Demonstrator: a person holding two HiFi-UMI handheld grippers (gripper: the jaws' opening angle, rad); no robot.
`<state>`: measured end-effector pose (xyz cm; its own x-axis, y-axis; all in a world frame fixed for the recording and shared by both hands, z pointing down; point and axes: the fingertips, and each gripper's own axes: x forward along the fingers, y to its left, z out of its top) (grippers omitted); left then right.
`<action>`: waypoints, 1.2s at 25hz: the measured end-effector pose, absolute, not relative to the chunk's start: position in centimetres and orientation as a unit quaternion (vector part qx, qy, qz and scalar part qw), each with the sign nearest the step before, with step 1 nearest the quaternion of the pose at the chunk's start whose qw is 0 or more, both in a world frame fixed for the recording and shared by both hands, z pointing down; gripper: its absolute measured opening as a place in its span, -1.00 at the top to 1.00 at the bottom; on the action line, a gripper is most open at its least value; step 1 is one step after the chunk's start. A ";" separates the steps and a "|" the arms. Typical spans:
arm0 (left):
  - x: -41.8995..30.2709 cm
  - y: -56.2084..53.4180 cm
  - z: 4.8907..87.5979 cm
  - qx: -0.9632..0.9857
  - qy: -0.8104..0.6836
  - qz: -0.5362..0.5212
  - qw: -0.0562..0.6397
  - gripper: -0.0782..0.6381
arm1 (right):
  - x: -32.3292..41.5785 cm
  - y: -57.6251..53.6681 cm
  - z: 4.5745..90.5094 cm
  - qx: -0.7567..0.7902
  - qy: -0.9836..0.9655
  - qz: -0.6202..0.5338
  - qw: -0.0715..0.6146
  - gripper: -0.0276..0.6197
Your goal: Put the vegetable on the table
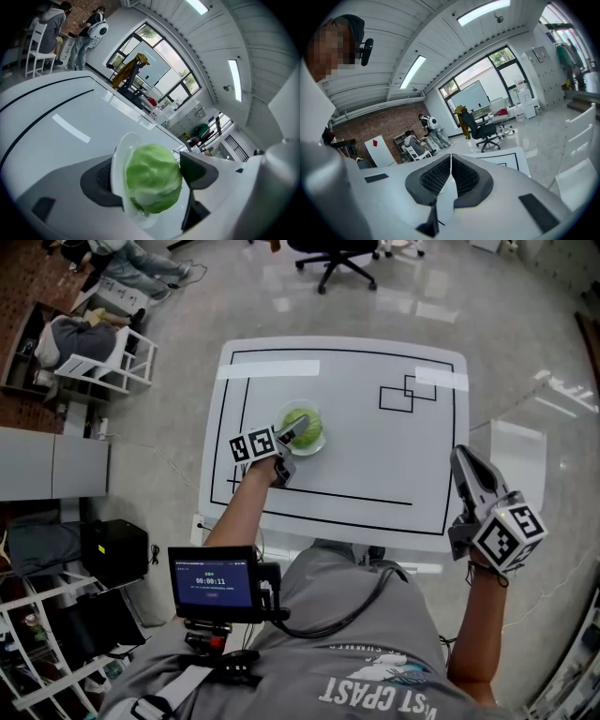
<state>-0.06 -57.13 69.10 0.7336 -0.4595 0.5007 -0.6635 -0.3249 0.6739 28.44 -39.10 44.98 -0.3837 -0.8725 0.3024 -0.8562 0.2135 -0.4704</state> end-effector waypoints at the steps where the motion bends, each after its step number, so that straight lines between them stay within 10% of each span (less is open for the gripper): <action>1: -0.4 -57.1 69.2 0.805 -0.352 0.110 0.464 -0.24 | 28.3 -38.9 44.9 -0.555 0.779 -0.291 0.013 0.89; 30: -7.3 -49.5 52.8 0.850 -0.447 0.034 0.275 -0.31 | 27.8 -27.1 40.6 -0.532 0.812 -0.239 0.032 0.90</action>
